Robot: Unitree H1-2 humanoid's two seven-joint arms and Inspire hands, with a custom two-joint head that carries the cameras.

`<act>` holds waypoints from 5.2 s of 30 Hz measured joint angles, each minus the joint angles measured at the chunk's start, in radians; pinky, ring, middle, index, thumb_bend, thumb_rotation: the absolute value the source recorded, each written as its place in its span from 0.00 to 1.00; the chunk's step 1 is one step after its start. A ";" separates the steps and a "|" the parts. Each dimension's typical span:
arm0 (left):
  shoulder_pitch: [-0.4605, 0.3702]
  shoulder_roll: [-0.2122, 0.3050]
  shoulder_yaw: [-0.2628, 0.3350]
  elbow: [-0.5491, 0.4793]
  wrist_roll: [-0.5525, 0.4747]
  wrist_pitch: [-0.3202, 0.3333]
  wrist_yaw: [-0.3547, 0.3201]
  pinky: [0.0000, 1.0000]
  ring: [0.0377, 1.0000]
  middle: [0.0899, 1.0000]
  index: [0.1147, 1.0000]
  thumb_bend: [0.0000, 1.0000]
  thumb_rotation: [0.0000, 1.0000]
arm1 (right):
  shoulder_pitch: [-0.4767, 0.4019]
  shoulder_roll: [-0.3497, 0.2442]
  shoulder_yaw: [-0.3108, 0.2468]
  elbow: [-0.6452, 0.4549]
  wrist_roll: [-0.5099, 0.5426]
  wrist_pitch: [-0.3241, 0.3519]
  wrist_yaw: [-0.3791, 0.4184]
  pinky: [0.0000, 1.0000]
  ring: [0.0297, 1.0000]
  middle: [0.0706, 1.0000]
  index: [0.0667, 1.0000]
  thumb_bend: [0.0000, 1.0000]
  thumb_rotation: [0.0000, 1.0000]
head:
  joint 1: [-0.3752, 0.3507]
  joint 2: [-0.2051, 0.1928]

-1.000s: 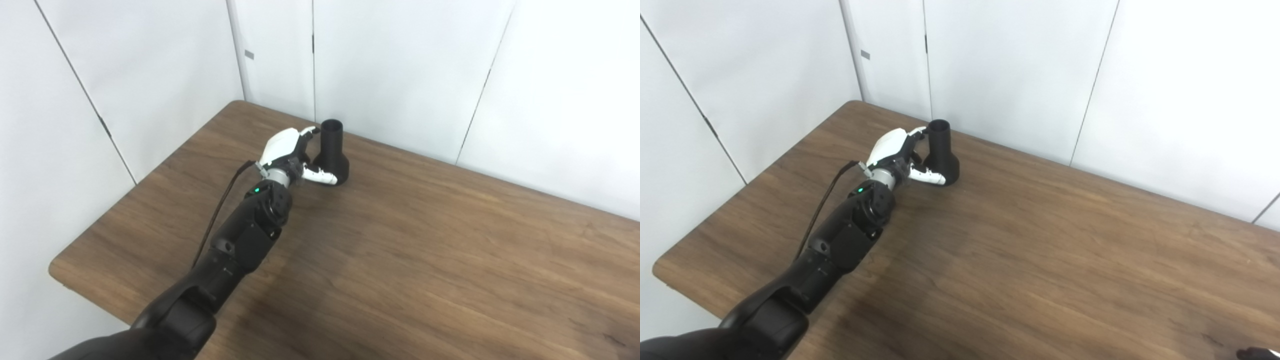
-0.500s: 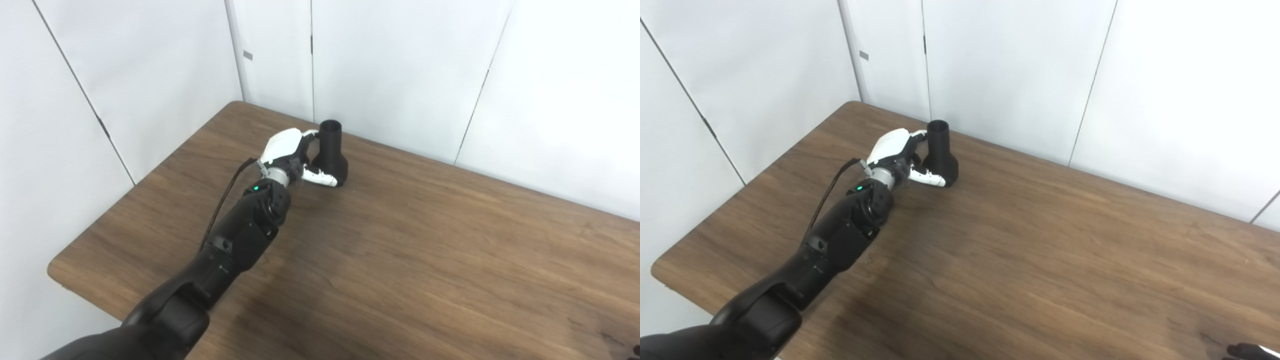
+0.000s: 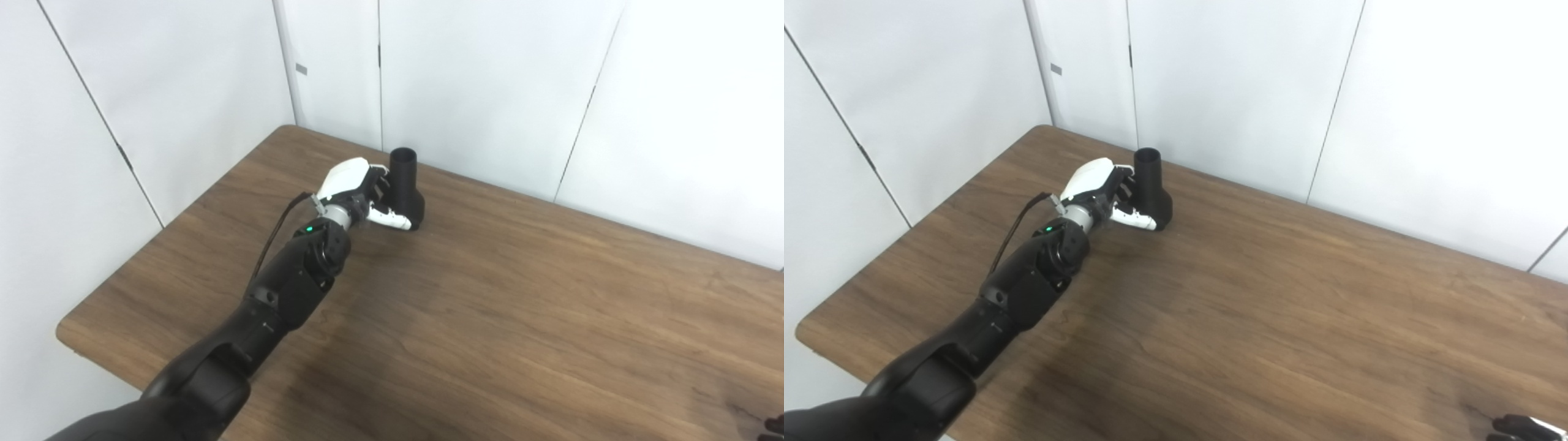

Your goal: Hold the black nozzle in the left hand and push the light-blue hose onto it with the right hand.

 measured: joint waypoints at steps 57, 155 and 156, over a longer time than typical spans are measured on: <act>0.019 -0.014 -0.070 0.176 0.074 -0.267 0.280 0.85 0.57 0.47 0.37 0.52 0.00 | -0.003 -0.001 0.024 -0.032 -0.014 0.058 0.004 0.47 0.58 0.60 0.57 0.60 0.55 | -0.041 0.008; 0.093 -0.075 -0.352 -0.009 0.233 -0.732 0.370 0.25 0.34 0.40 0.47 0.50 0.00 | -0.248 -0.002 -0.184 0.037 -0.323 0.232 -0.317 0.78 0.84 0.86 0.90 0.88 0.30 | -0.802 0.028; 0.092 -0.074 -0.356 -0.009 0.233 -0.732 0.374 0.25 0.34 0.39 0.47 0.50 0.00 | -0.256 -0.006 -0.182 0.052 -0.323 0.231 -0.317 0.77 0.84 0.86 0.90 0.89 0.32 | -0.804 0.028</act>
